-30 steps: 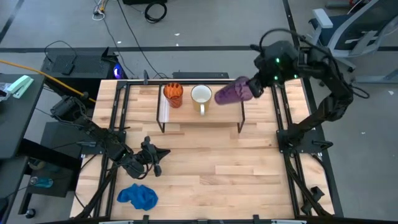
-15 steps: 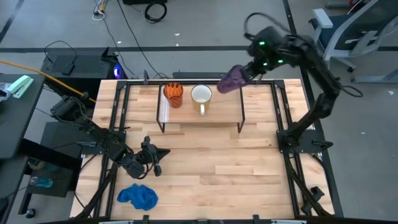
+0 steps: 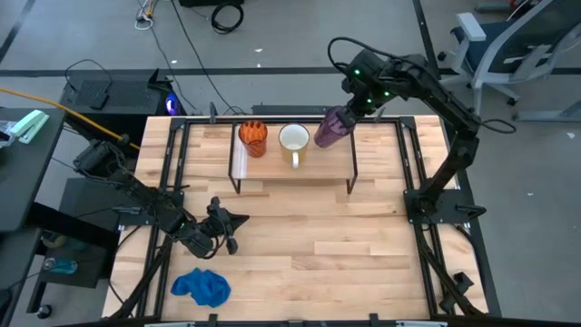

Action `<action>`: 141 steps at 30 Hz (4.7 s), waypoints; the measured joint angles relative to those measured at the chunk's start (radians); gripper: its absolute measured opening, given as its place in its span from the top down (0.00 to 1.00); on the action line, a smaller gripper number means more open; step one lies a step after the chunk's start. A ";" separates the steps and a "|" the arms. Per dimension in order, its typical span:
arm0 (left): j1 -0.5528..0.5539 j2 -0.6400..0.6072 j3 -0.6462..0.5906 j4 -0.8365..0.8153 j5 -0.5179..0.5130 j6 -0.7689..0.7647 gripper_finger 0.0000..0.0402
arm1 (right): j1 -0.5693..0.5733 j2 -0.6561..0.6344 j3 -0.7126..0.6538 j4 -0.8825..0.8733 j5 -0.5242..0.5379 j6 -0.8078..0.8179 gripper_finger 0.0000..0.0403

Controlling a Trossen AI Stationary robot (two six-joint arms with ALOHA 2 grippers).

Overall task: Stack small to large cups/mugs on shelf
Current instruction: Put the purple cup on the shelf

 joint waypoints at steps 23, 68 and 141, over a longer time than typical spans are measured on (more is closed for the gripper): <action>0.000 0.000 0.000 0.000 0.000 0.021 0.94 | -0.001 -0.084 -0.185 0.001 0.011 -0.042 0.99; 0.000 0.000 0.000 0.000 0.000 0.025 0.96 | 0.052 -0.068 -0.184 0.058 0.011 -0.086 0.97; 0.000 0.000 0.000 0.000 0.000 0.023 0.93 | 0.064 -0.034 -0.087 0.102 0.062 -0.123 0.90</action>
